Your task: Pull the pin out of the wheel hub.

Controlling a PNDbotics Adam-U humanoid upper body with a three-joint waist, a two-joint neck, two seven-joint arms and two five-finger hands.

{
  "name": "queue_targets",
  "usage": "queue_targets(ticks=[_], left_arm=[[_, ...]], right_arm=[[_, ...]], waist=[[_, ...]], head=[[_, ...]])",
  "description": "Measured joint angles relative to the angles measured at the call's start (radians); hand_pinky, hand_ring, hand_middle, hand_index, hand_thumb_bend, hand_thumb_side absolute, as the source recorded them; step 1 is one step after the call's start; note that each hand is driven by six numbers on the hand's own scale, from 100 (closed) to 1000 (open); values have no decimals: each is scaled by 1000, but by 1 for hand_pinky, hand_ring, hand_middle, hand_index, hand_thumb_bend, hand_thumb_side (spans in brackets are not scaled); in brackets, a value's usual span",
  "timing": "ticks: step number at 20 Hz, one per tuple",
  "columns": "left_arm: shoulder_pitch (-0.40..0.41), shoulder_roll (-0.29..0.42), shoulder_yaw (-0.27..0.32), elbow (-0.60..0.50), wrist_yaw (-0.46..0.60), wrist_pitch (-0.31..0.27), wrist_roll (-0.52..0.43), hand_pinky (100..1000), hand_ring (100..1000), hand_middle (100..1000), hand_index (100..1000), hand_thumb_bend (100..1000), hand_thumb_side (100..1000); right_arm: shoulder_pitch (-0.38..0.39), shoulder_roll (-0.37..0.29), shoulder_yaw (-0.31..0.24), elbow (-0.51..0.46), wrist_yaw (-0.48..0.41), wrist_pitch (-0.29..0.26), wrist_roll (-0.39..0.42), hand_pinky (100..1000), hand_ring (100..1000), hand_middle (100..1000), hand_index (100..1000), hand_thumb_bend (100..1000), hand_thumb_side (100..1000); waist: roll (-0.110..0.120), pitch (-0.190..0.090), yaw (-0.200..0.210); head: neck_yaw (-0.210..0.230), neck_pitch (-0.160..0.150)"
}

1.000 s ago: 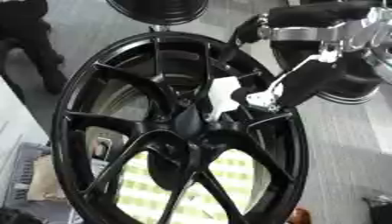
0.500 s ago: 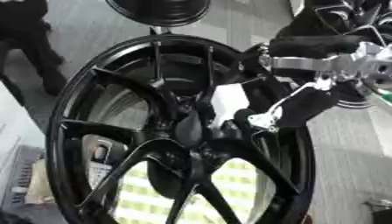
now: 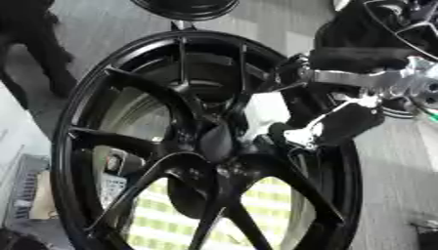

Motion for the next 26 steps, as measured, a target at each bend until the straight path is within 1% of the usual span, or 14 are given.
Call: queue_targets(ticks=[1, 2, 7, 14, 19, 26], left_arm=[[0, 0, 0, 0, -1, 0, 0, 763, 635, 599, 743, 100, 719], [0, 0, 0, 0, -2, 1, -1, 763, 635, 599, 743, 100, 720], [0, 0, 0, 0, -9, 2, -3, 763, 635, 599, 743, 100, 720], [0, 0, 0, 0, -9, 5, -8, 765, 631, 599, 743, 100, 721], [-5, 0, 0, 0, -10, 4, -10, 766, 631, 599, 744, 100, 723], [-7, -1, 0, 0, -10, 6, -11, 766, 630, 599, 744, 100, 724]], right_arm=[[0, 0, -2, 0, 0, -1, -8, 925, 929, 817, 859, 143, 495], [-1, 0, -7, 0, 0, -4, -18, 925, 928, 816, 859, 220, 443], [-9, -2, -33, 0, 11, -16, -59, 926, 929, 820, 859, 235, 433], [-7, -9, -37, 0, 26, -27, -63, 926, 930, 822, 859, 224, 449], [1, -9, -35, 0, 26, -26, -59, 925, 930, 823, 860, 213, 468], [9, -9, -25, 0, 25, -25, -49, 925, 931, 826, 861, 210, 474]], waist=[[0, 1, 1], [0, 2, 1], [-2, 5, 1], [-3, 8, 5], [-9, 15, 11], [-9, 19, 13]], head=[[1, 0], [1, 0], [5, -1], [5, -17], [4, -18], [5, -18]])
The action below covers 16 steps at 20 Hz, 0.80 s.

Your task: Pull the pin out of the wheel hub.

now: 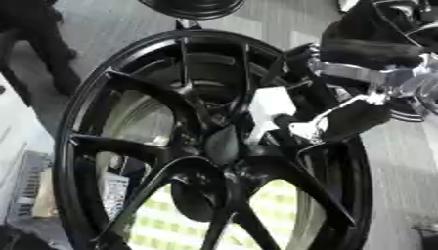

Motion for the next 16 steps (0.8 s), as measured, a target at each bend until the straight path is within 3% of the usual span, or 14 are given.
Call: queue_targets(ticks=[3, 11, 16], left_arm=[[0, 0, 0, 0, 0, 1, -1, 766, 630, 599, 744, 100, 724], [-1, -1, 0, 0, 0, 2, -3, 767, 628, 599, 744, 100, 726], [-2, -1, 0, 0, 0, 2, -3, 768, 628, 599, 744, 100, 725]], right_arm=[[0, 0, 1, 0, 0, 0, 2, 925, 931, 826, 861, 210, 474], [1, 0, 1, 0, -24, 2, -6, 908, 911, 709, 767, 118, 468], [5, 1, 2, 0, -41, 9, -27, 896, 884, 624, 702, 131, 363]], waist=[[0, 3, 1], [0, 7, 3], [0, 10, 4]], head=[[0, 0], [0, 0], [0, 0]])
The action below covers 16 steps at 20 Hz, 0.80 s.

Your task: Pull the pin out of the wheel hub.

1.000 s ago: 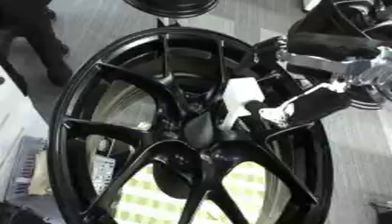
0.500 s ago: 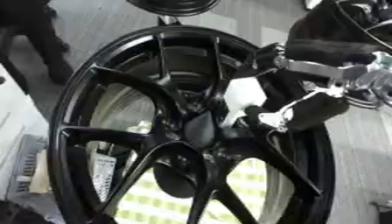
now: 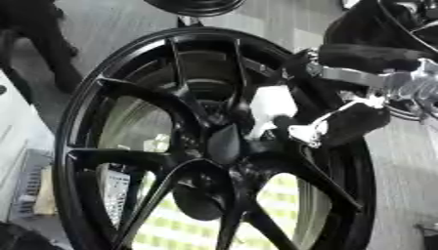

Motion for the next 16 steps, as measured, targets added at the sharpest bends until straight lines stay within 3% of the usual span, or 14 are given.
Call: queue_targets(ticks=[7, 14, 15, 16], left_arm=[[0, -1, 0, 0, 0, -2, -2, 768, 627, 599, 744, 100, 728], [0, -8, 0, 0, 0, -2, -2, 768, 627, 599, 744, 100, 727], [0, -8, 0, 0, 0, -2, -2, 769, 626, 598, 744, 100, 727], [0, -8, 0, 0, 0, -2, -2, 769, 626, 598, 745, 100, 728]], right_arm=[[0, 1, 5, 0, -3, 2, -26, 865, 819, 495, 586, 100, 207], [4, 7, 11, 0, -6, 13, -67, 857, 805, 474, 565, 100, 180], [4, 8, 11, 0, -7, 14, -71, 819, 764, 400, 501, 100, 136], [3, 10, 11, 0, -11, 17, -75, 818, 763, 398, 500, 100, 140]], waist=[[0, 2, 1], [0, 3, 2], [0, 4, 2], [0, 4, 2]], head=[[0, -5], [1, -8], [1, -8], [1, -8]])
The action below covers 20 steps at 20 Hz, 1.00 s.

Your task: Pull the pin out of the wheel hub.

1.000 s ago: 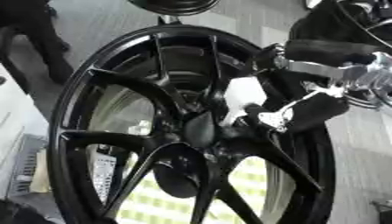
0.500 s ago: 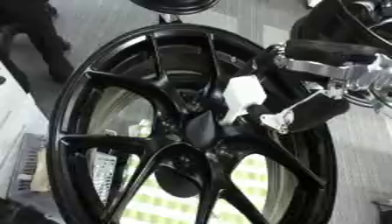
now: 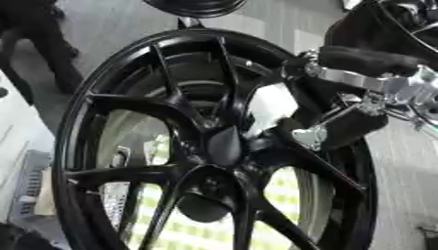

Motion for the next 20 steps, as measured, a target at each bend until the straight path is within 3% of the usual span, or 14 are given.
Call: queue_targets(ticks=[11, 20], left_arm=[[2, 0, 1, 0, -2, 5, -4, 769, 624, 596, 747, 100, 723], [30, 1, 13, 0, -3, 14, 1, 769, 624, 595, 747, 100, 714]], right_arm=[[-49, 9, -30, 1, -141, 36, -125, 808, 757, 357, 454, 100, 100], [-113, -63, -202, 0, -277, 37, -192, 812, 761, 351, 458, 100, 100]], waist=[[0, -11, -3], [0, -64, -31]], head=[[4, 0], [8, 2]])
